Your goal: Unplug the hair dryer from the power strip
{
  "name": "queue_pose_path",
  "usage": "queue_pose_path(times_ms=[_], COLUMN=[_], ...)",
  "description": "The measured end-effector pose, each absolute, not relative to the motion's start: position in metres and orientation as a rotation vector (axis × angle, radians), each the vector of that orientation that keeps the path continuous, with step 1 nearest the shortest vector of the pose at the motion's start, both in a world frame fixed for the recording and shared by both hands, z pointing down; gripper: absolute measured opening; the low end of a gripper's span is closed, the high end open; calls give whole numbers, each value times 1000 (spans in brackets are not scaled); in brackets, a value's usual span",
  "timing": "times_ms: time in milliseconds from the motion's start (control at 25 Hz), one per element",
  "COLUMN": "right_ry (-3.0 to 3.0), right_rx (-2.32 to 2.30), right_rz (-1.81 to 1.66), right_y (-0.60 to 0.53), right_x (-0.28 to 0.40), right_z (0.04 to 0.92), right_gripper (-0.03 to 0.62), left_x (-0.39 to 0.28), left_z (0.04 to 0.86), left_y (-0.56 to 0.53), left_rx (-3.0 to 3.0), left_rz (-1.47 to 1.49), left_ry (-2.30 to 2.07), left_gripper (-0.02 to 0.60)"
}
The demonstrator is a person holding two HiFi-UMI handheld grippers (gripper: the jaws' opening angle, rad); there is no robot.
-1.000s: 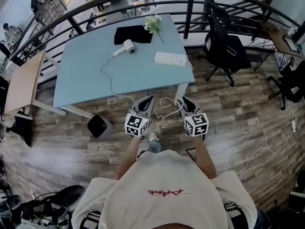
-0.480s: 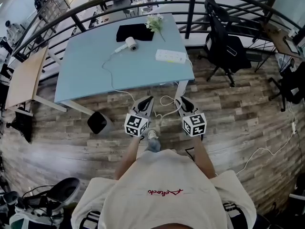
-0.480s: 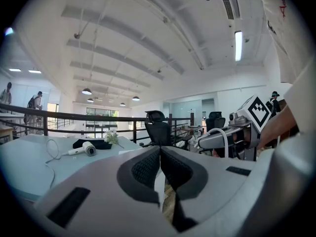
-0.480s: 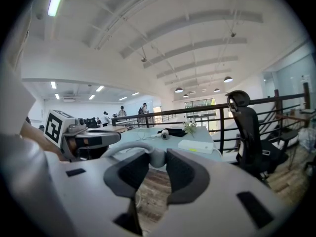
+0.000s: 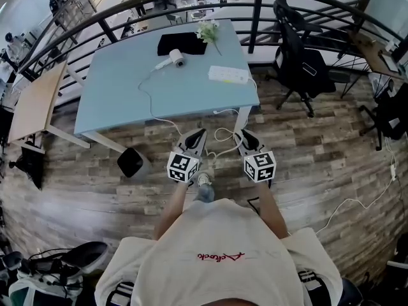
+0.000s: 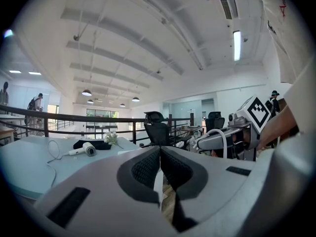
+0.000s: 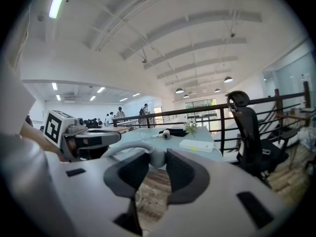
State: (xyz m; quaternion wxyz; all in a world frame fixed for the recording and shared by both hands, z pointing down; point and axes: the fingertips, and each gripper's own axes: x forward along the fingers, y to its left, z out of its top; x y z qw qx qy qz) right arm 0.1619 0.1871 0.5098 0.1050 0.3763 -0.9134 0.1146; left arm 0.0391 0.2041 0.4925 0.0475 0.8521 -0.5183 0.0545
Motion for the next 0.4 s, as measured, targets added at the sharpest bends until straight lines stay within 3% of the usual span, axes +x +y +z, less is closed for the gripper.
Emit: queue_pose_path(times_ms=[400], right_ry=[-2698], right_rx=[1100], right_rz=[337], right_y=[201], right_x=[171], right_z=[508], right_gripper=[121], left_x=[51], left_z=[492], left_y=[219], left_rx=[2596], left_rz=[175], left_ry=[-1578], left_gripper=[11])
